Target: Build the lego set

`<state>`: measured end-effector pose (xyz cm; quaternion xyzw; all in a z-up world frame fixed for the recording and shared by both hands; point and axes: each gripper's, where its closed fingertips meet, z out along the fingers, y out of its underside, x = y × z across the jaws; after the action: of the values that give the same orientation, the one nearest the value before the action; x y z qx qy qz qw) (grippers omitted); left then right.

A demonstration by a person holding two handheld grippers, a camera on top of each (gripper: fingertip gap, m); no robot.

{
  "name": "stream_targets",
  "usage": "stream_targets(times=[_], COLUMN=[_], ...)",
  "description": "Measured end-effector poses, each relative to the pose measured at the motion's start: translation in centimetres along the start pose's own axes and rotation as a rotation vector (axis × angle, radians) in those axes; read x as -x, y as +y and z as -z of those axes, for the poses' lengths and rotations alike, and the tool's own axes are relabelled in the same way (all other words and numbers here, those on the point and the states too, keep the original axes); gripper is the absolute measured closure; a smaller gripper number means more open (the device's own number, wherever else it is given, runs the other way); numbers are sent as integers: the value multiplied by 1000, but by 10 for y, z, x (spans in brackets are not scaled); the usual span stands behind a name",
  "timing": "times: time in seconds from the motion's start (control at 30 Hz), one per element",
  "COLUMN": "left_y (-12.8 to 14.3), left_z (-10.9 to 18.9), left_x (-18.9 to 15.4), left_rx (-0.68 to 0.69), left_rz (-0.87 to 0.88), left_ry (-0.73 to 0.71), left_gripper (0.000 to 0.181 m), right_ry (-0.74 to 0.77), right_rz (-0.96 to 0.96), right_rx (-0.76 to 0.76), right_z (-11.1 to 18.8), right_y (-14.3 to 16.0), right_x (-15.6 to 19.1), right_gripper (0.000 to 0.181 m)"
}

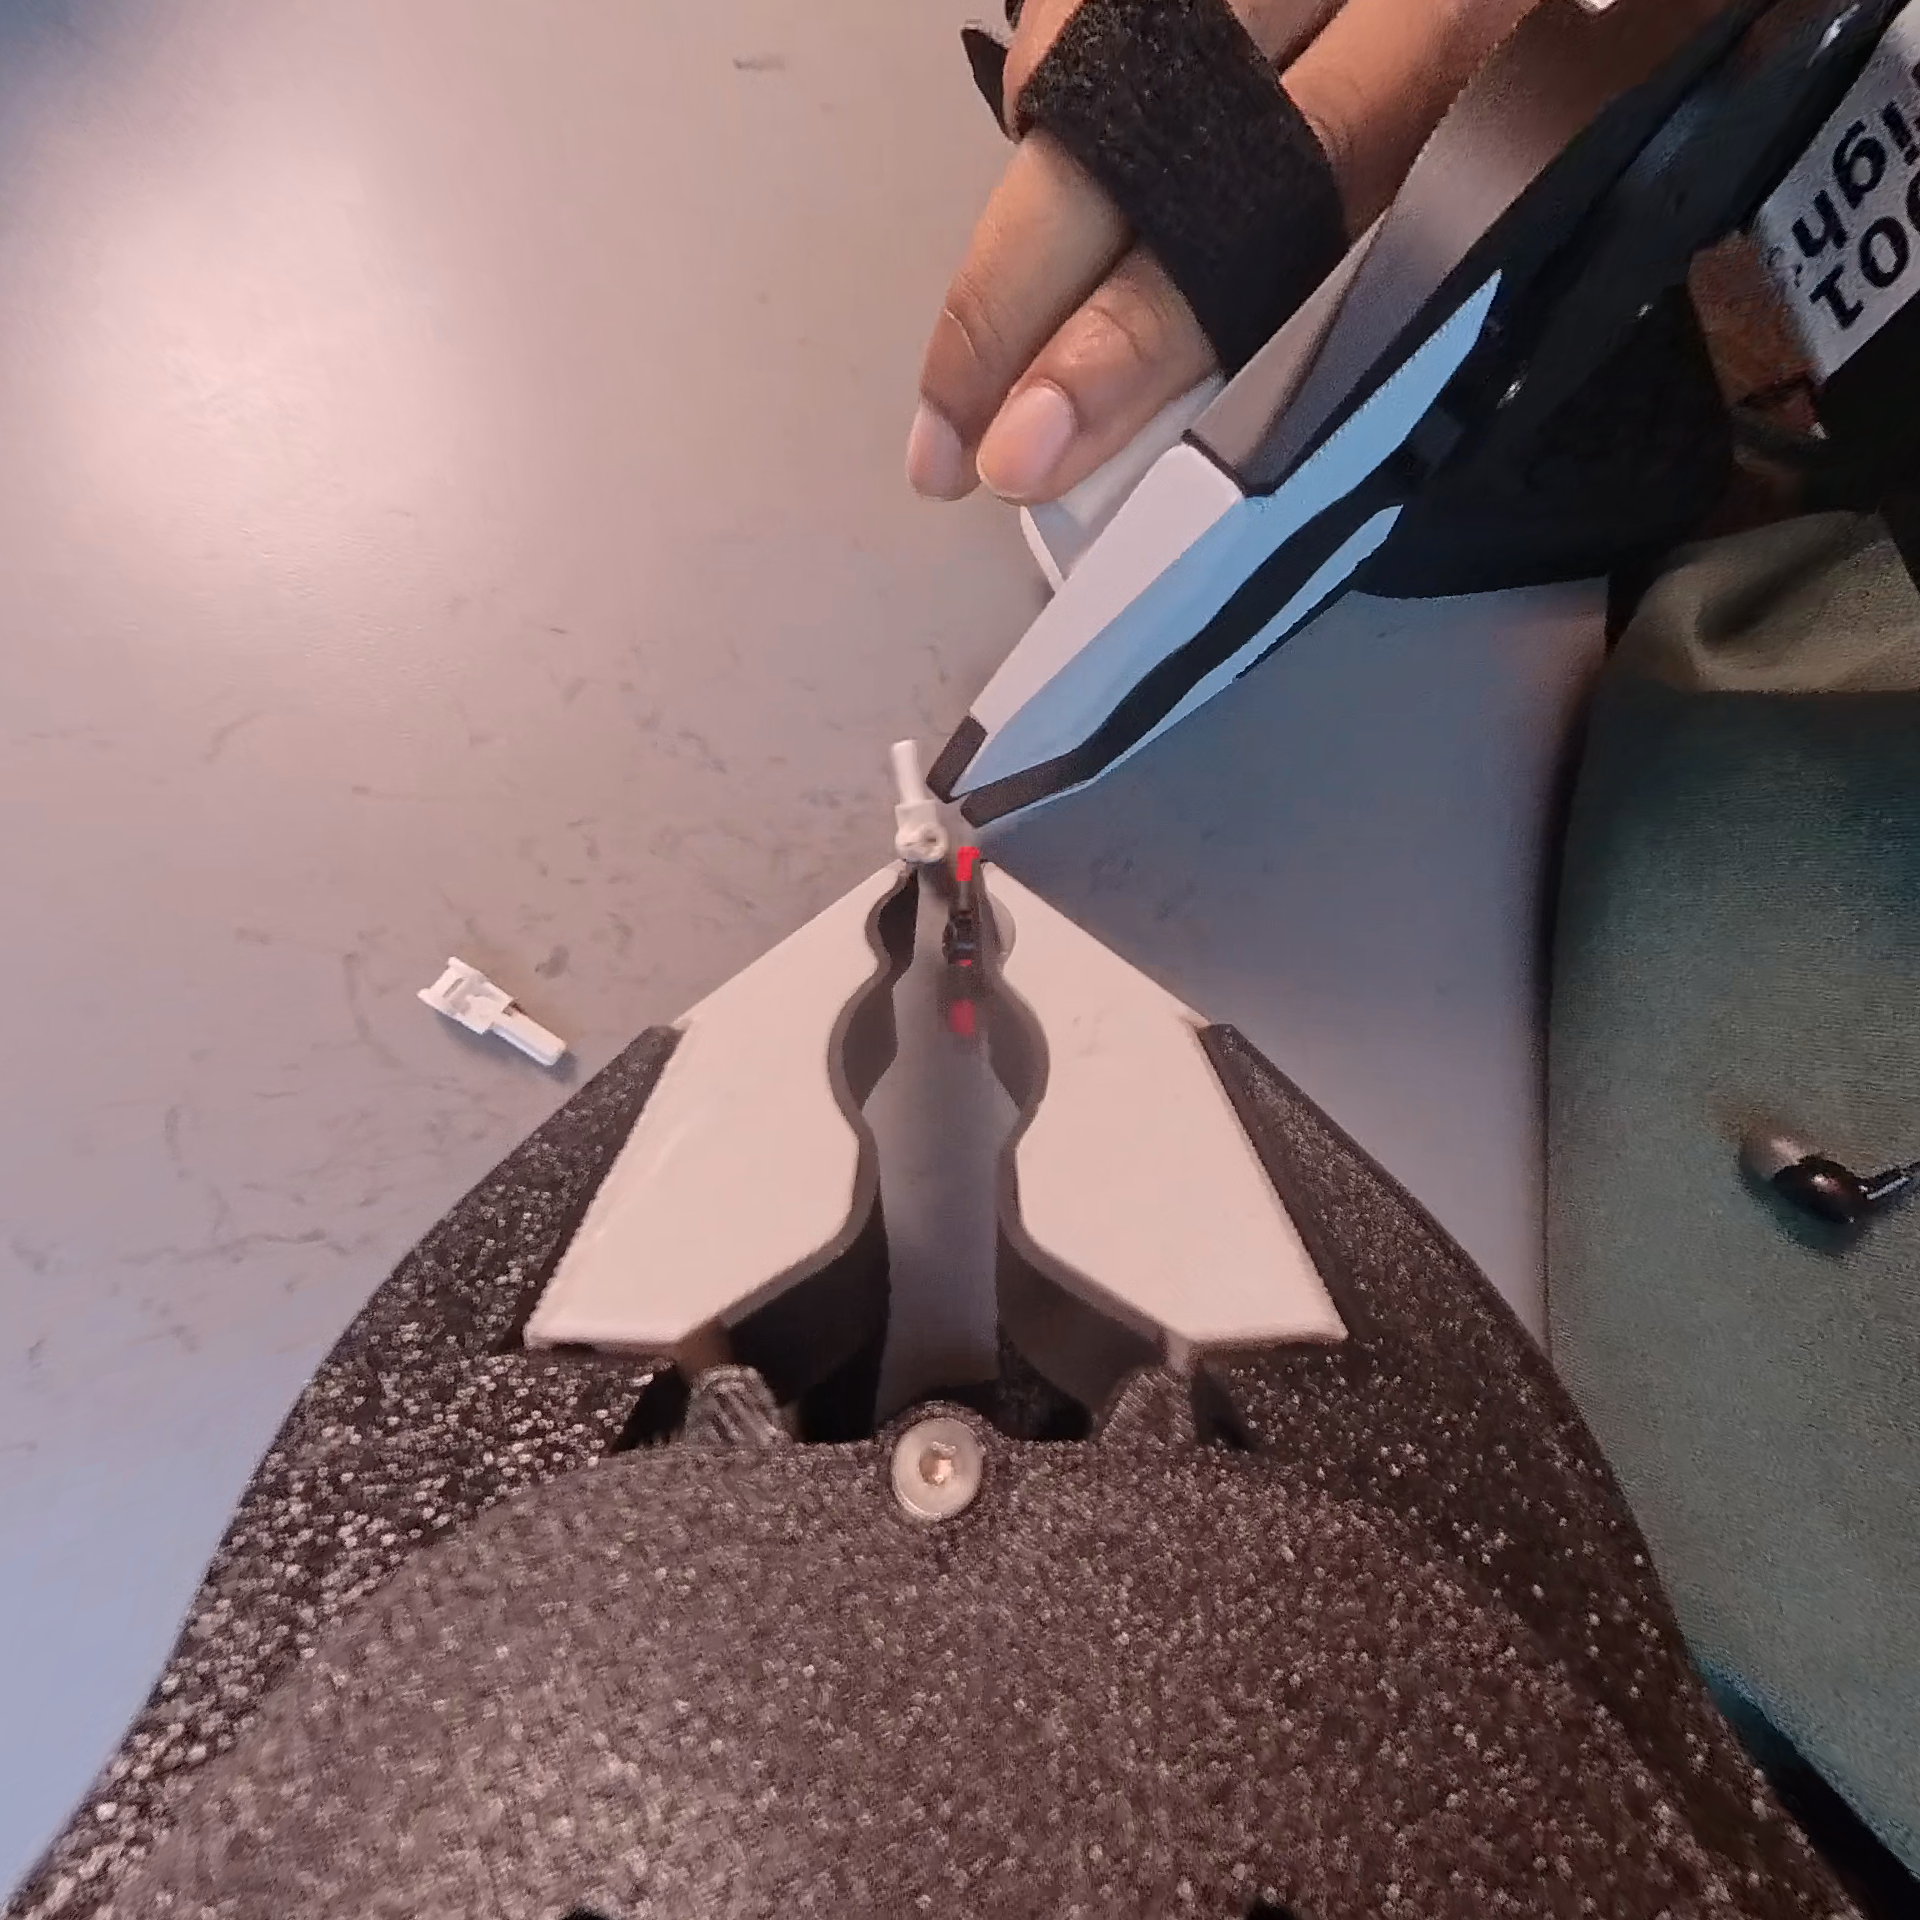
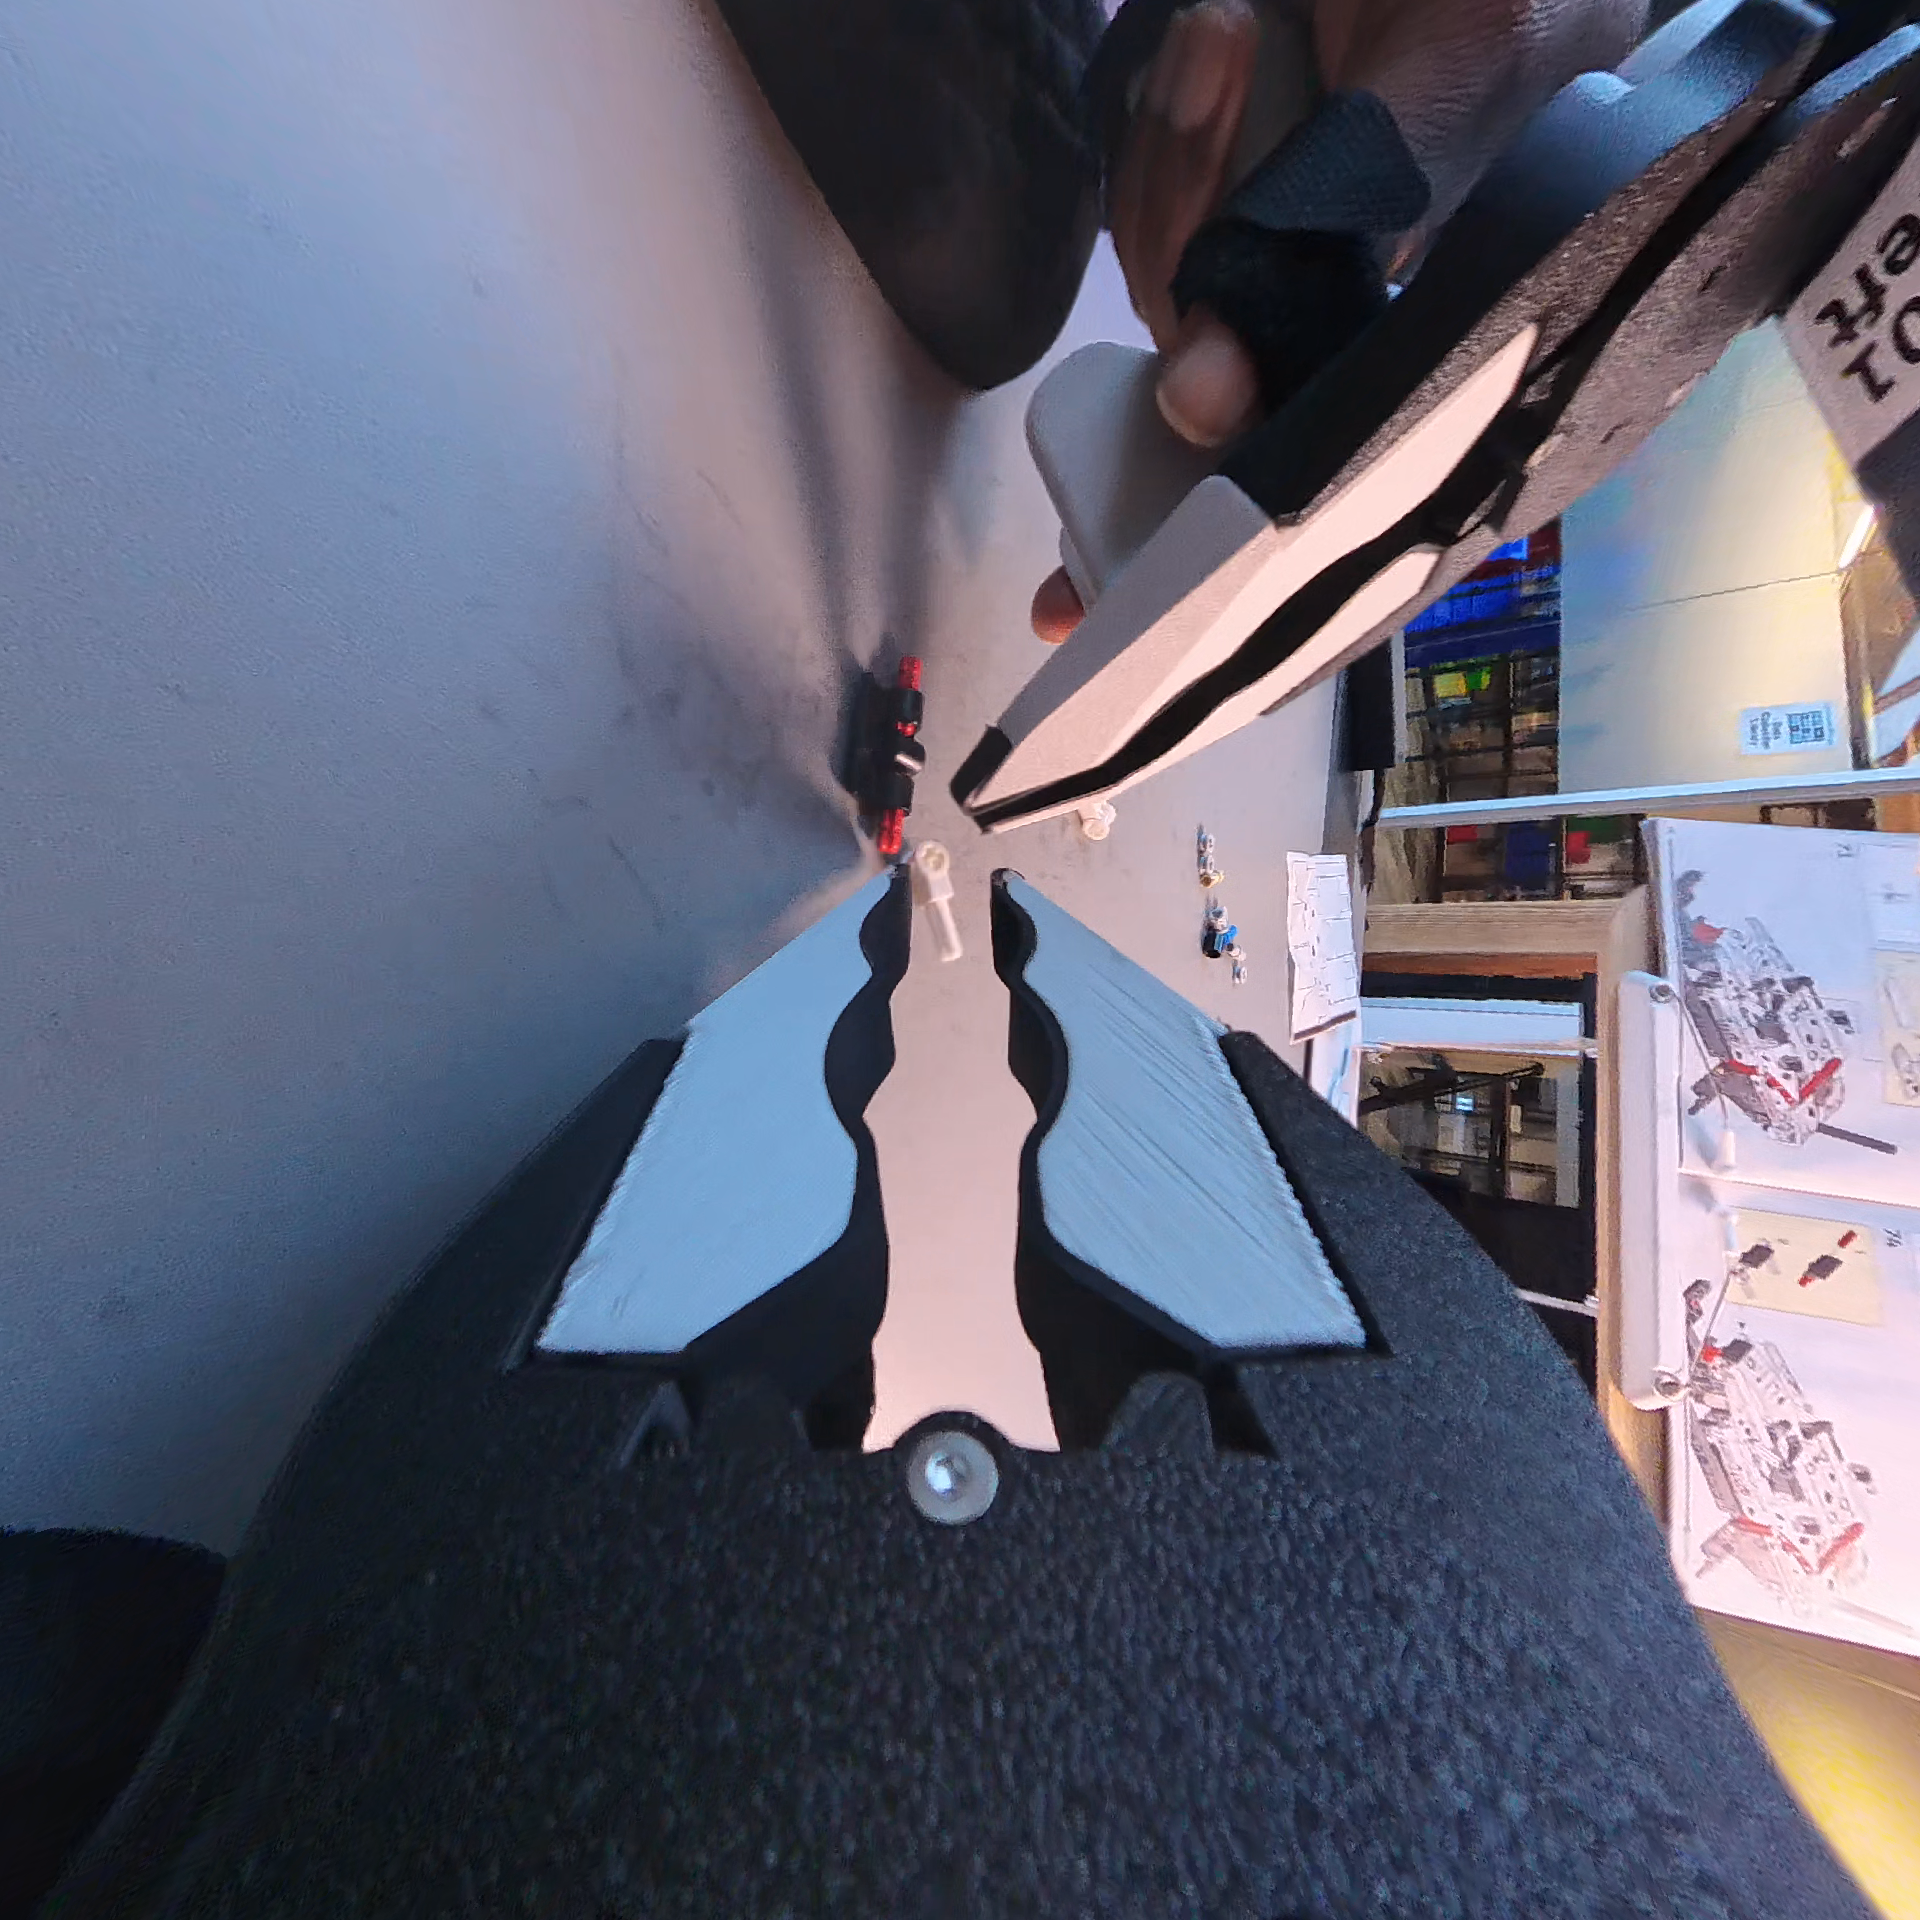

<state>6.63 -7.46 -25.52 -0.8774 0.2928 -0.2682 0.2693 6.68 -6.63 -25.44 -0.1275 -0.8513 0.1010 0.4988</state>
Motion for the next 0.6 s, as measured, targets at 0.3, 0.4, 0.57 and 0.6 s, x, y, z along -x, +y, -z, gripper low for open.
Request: stream_targets(times=[0.3,0.4,0.57,0.6], left_y=[-1,-1,1,1], left_z=[1,4,3,2], left_x=[13,17,16,16], left_rx=[23,8,3,3], left_rz=[-21,-27,-46,-43], left_ry=[-58,-68,-69,-67], left_gripper=[165,167,167,167], right_ry=[-65,-183,-339,-379], right_rz=[-280,-474,-607,-625], right_rx=[-30,-15,-28,-26], right_z=[5,5,-5,-7], right_y=[4,14,17,17], right_x=[-7,-8,-7,-5], right_gripper=[172,172,170,169])
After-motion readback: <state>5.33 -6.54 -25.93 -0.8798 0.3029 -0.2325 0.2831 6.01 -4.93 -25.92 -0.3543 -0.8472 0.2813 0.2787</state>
